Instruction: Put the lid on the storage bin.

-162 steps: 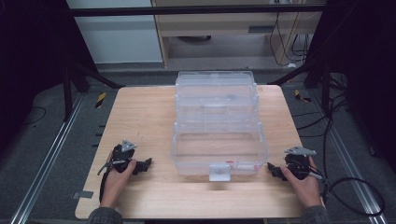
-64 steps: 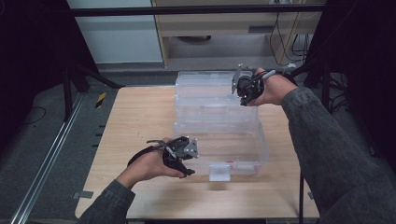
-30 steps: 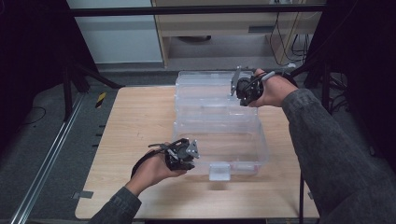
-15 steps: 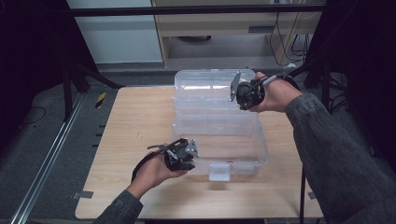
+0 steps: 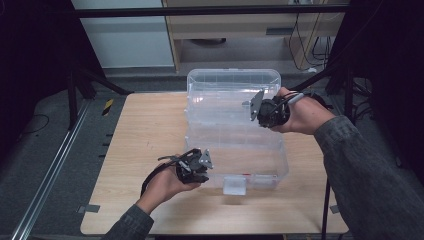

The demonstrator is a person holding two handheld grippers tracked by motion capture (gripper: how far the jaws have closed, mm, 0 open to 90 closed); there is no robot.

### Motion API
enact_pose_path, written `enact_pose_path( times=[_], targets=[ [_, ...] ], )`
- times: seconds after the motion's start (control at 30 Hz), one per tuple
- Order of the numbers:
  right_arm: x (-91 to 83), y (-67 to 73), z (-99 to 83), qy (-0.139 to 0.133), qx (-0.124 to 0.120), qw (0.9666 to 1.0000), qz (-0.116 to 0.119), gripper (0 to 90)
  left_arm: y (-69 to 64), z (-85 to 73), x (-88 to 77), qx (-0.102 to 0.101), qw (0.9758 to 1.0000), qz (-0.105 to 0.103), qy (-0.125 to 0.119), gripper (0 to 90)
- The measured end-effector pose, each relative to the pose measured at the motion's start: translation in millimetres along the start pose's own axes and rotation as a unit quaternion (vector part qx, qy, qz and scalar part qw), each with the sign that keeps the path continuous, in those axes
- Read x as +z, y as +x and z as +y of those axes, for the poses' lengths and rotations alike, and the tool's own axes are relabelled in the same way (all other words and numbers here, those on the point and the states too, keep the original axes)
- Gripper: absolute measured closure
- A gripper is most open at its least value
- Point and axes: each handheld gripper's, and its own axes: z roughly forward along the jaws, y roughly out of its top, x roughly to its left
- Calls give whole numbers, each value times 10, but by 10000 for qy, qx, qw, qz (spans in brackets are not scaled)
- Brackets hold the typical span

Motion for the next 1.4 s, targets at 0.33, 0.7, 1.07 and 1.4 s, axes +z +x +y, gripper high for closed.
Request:
enact_pose_path(
  times=[0.33, 0.7, 1.07, 1.4],
  targets=[
    [-46, 148, 1, 22, -75, 10000, -33, 878, -2, -1, 1, -21, 10000, 7, 0, 773],
    [-78, 318, -22, -65, -126, 9999, -94, 876, 1, -2, -2, 32, 10000, 27, 17, 771],
    [-53, 308, -81, -129, -77, 9998, -87, 865, -41, 17, 17, -225, 9997, 67, -32, 769],
    [15, 172, -60, -17, -66, 9999, -150, 868, 66, 82, 71, -44, 9997, 201, -100, 770]
  ],
)
